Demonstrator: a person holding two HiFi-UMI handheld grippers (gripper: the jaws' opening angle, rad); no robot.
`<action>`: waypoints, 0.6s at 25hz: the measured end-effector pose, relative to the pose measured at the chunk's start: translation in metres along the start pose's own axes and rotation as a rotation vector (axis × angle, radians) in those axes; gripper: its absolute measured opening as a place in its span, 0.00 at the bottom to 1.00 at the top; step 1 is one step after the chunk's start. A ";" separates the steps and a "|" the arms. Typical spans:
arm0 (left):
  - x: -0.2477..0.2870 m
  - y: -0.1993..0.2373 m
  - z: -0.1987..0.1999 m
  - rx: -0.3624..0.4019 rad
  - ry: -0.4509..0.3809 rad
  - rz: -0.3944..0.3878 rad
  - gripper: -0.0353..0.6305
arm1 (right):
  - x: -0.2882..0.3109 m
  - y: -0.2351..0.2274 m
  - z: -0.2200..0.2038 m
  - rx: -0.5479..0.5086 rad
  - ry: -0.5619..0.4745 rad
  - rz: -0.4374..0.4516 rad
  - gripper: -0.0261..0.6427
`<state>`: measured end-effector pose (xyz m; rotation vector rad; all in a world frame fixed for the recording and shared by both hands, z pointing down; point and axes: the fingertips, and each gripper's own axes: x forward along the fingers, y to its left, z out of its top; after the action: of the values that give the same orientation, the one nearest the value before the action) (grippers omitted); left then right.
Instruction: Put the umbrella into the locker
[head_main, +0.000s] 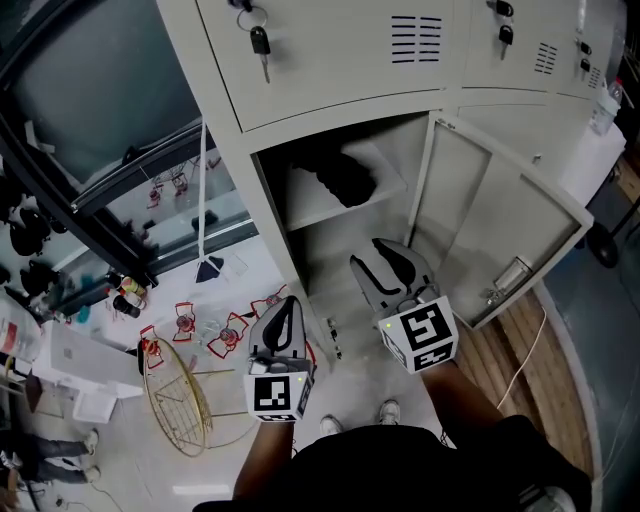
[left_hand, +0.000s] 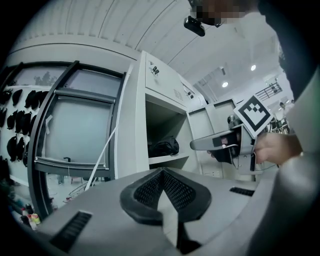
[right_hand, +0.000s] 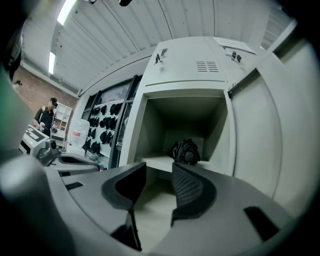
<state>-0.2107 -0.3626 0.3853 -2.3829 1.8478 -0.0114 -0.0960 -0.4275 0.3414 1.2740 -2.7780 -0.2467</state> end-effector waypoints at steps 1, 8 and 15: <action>0.000 0.000 0.000 0.001 -0.002 0.000 0.05 | -0.001 0.004 -0.003 0.003 0.003 0.009 0.28; 0.000 0.000 0.003 0.004 0.005 -0.001 0.05 | -0.017 0.014 -0.014 -0.009 0.014 0.020 0.08; -0.003 0.006 0.004 0.011 0.003 0.008 0.05 | -0.033 0.010 -0.028 0.007 0.039 0.017 0.03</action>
<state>-0.2168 -0.3613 0.3811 -2.3692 1.8538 -0.0243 -0.0787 -0.3993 0.3711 1.2419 -2.7589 -0.2089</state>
